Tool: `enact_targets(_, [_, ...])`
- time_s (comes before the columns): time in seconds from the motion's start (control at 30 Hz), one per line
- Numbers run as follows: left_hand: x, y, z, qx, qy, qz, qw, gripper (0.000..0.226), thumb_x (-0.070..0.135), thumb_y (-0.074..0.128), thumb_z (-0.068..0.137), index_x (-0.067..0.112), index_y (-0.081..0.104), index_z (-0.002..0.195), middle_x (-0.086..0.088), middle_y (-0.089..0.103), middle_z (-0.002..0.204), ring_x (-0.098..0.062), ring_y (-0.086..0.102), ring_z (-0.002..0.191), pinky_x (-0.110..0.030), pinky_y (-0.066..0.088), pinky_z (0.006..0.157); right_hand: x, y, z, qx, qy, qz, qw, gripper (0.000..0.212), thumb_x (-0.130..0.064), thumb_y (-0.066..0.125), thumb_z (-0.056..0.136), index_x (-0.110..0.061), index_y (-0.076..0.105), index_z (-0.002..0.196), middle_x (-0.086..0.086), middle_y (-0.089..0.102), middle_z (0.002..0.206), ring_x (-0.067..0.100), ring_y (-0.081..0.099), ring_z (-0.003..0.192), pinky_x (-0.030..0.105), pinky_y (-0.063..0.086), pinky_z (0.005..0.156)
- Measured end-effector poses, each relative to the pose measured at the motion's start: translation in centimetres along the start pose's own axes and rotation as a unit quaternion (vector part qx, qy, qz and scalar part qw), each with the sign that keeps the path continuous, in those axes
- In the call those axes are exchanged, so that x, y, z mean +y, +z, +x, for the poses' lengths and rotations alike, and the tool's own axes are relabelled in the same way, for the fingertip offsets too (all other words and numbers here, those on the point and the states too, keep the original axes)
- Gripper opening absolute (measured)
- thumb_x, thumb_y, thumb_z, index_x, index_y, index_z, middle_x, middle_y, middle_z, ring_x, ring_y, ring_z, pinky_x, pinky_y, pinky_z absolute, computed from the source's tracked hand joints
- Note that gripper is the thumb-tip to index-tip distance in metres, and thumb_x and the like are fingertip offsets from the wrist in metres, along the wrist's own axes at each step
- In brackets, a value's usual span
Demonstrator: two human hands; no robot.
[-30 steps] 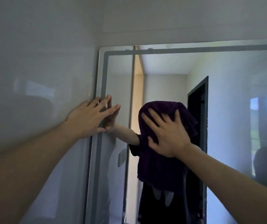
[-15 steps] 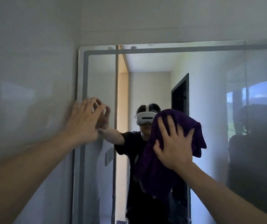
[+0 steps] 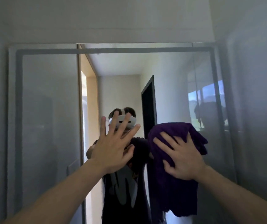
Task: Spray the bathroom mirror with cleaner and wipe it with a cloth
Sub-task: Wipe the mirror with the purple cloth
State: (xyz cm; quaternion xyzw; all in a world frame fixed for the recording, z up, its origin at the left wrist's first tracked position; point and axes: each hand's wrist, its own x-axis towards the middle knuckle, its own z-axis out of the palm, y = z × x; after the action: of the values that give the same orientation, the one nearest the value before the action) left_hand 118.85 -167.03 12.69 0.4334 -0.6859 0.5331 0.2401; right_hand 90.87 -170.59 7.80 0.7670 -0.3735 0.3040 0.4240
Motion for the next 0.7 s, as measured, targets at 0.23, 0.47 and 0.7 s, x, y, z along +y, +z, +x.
enact_targets(0.23, [-0.4,2.3,0.4,0.093,0.013,0.033,0.995,0.077,0.054,0.04,0.093,0.03,0.016,0.163,-0.014,0.007,0.171,-0.049,0.006,0.154,-0.075,0.007,0.116,9.4,-0.9,-5.2,-0.031,0.175,0.001,0.984,0.08,-0.045,0.044,0.082,-0.025,0.025,0.157,0.015,0.032,0.16,0.039,0.04,0.134,0.072,0.034,0.105])
enact_targets(0.47, [-0.4,2.1,0.5,0.092,0.011,0.034,0.995,0.076,0.053,0.038,0.095,0.029,0.014,0.163,-0.016,0.008,0.171,-0.05,0.006,0.154,-0.075,0.008,0.116,6.5,1.6,-8.0,0.028,0.305,0.078,0.949,0.08,-0.039,0.041,0.082,-0.018,0.023,0.157,0.018,0.027,0.162,0.045,0.036,0.138,0.068,0.031,0.111])
enact_targets(0.7, [-0.3,2.3,0.4,0.092,0.008,0.032,0.995,0.073,0.054,0.033,0.096,0.03,0.016,0.163,-0.015,0.007,0.171,-0.049,0.004,0.155,-0.074,0.006,0.117,-1.8,4.1,-7.8,0.096,0.496,0.132,0.853,0.078,-0.034,0.04,0.081,-0.015,0.028,0.156,0.019,0.029,0.162,0.044,0.032,0.143,0.072,0.025,0.11])
